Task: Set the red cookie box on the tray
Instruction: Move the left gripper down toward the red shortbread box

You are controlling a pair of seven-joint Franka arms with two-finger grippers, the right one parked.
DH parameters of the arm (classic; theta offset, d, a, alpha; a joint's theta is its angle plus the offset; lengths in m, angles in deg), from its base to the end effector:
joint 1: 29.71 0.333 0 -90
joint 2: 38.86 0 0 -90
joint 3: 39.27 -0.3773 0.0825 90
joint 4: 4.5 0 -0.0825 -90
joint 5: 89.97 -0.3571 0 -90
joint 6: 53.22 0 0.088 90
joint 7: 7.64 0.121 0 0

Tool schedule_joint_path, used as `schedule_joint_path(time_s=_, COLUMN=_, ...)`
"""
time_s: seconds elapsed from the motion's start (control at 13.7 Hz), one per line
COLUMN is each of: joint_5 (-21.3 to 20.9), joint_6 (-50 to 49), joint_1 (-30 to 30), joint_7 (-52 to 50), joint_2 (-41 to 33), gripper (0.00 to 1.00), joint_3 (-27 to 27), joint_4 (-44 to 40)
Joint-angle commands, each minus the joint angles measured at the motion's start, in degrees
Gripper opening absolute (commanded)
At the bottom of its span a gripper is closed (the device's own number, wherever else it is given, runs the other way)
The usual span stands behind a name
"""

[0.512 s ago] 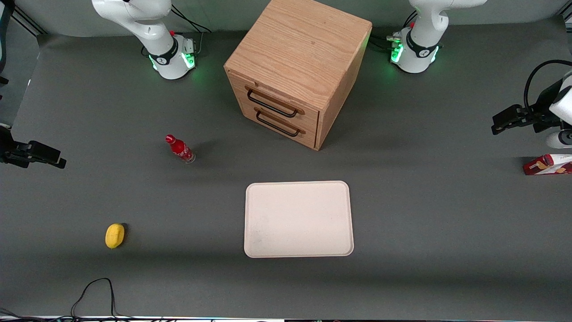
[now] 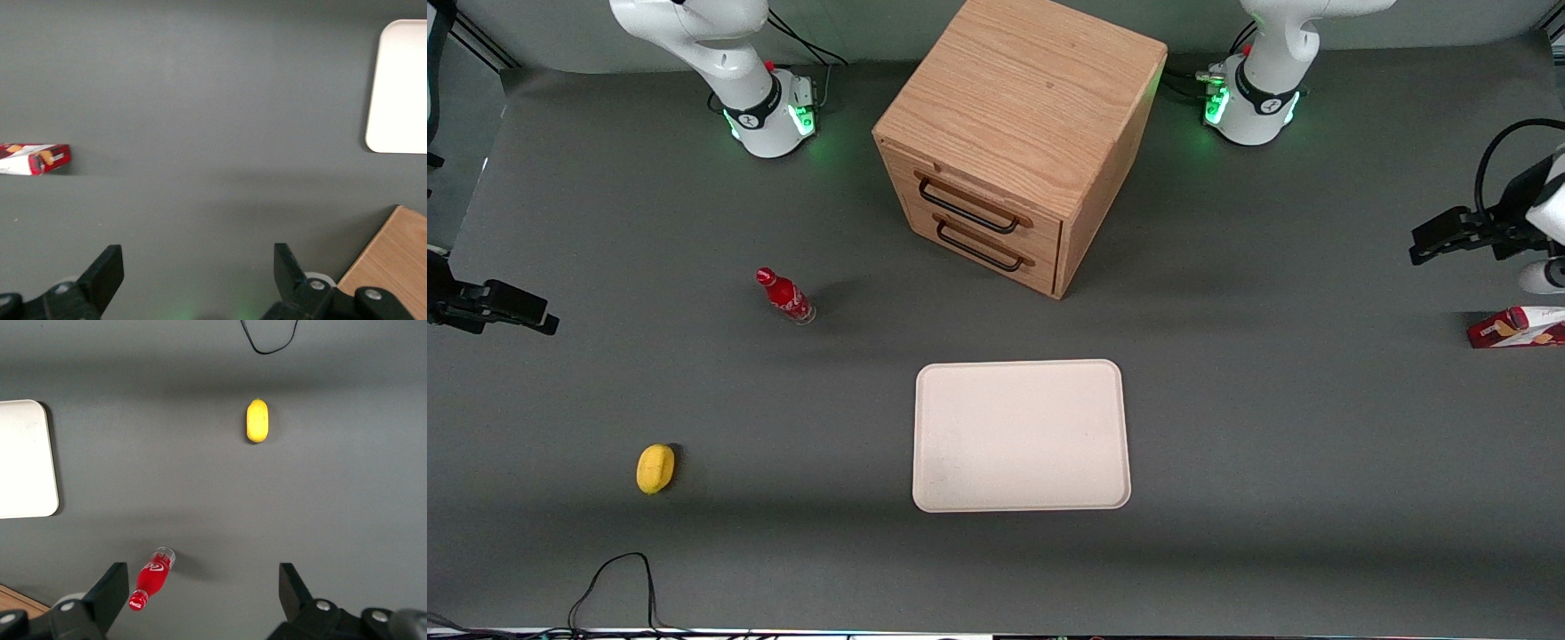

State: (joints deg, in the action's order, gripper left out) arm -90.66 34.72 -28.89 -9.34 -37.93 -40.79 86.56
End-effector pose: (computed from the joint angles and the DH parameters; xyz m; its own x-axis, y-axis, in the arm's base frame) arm 0.5271 0.0229 0.6521 0.9950 0.0708 -0.0702 0.0700 -0.9974 -0.0146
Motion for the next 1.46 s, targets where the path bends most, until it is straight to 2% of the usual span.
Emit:
schedule_joint_path(time_s=0.0, joint_5=-0.09, joint_6=-0.93, joint_1=8.01, joint_7=5.19, joint_2=0.03, gripper=1.0, joint_3=-0.59, joint_4=0.17)
schedule_joint_path(time_s=0.29, joint_5=-1.49, joint_6=1.52, joint_1=20.77, joint_7=17.03, joint_2=2.4, gripper=1.0, joint_3=-0.59, joint_4=-1.05)
schedule_joint_path(time_s=0.59, joint_5=-2.38, joint_6=6.45, joint_1=34.57, joint_7=35.84, joint_2=11.96, gripper=1.0, joint_3=-0.59, joint_4=-8.68)
schedule_joint_path(time_s=0.8, joint_5=-2.11, joint_6=7.94, joint_1=39.95, joint_7=42.47, joint_2=19.0, gripper=1.0, joint_3=-0.59, joint_4=-14.67)
schedule_joint_path(time_s=1.02, joint_5=-1.59, joint_6=9.62, joint_1=42.06, joint_7=38.64, joint_2=19.55, gripper=1.0, joint_3=-0.59, joint_4=-13.72)
schedule_joint_path(time_s=1.39, joint_5=-0.1, joint_6=9.36, joint_1=44.79, joint_7=9.77, joint_2=19.2, gripper=1.0, joint_3=-0.59, joint_4=-10.82)
